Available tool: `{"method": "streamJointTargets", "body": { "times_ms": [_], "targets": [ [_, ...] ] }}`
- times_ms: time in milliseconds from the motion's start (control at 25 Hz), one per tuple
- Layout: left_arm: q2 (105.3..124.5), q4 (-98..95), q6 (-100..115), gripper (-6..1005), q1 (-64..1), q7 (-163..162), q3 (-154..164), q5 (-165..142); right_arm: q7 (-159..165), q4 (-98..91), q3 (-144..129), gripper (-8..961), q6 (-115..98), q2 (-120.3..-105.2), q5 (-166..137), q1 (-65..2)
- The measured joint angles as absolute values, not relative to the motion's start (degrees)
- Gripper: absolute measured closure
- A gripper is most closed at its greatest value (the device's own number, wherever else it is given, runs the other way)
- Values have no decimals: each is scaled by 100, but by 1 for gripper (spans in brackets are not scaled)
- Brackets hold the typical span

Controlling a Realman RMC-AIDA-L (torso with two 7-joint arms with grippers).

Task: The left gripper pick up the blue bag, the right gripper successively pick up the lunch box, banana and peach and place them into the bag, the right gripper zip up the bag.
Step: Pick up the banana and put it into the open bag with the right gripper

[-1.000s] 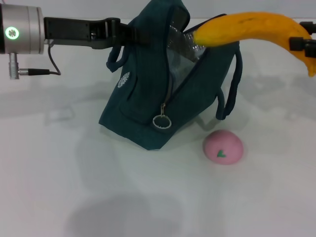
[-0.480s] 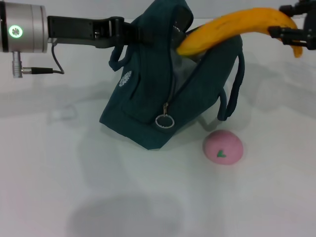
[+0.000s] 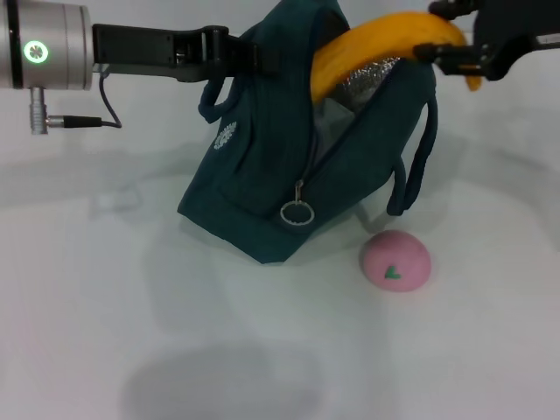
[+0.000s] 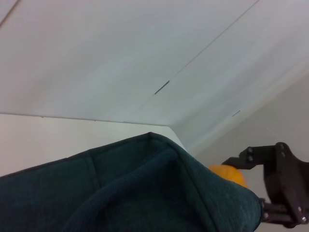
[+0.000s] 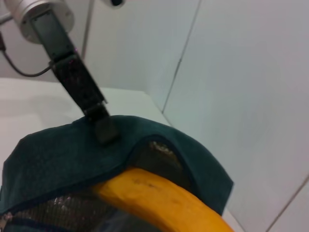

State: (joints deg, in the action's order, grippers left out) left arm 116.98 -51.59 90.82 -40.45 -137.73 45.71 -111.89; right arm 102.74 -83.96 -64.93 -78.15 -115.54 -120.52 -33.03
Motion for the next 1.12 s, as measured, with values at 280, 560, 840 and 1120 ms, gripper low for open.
{"method": "streamJointTargets", "body": {
  "times_ms": [280, 560, 840, 1120],
  "targets": [
    [11737, -5159, 9077, 945, -4062, -13757, 4570, -11189, 10275, -7982, -6948, 505, -7728, -11564, -12304, -3737],
    [11752, -5159, 9057, 946, -4062, -13736, 4570, -11189, 10274, -7388, -7201, 507, -7765, -11579, -12058, -4034],
    [11752, -5159, 9052, 946, -4056, -13719, 4574, -11189, 10269, -7191, -7341, 508, -7512, -11590, -11777, -4047],
    [11750, -5159, 9057, 945, -4025, -13712, 4580, -11188, 10231, -7009, -7369, 509, -7249, -11590, -11336, -3894]
  ]
}}
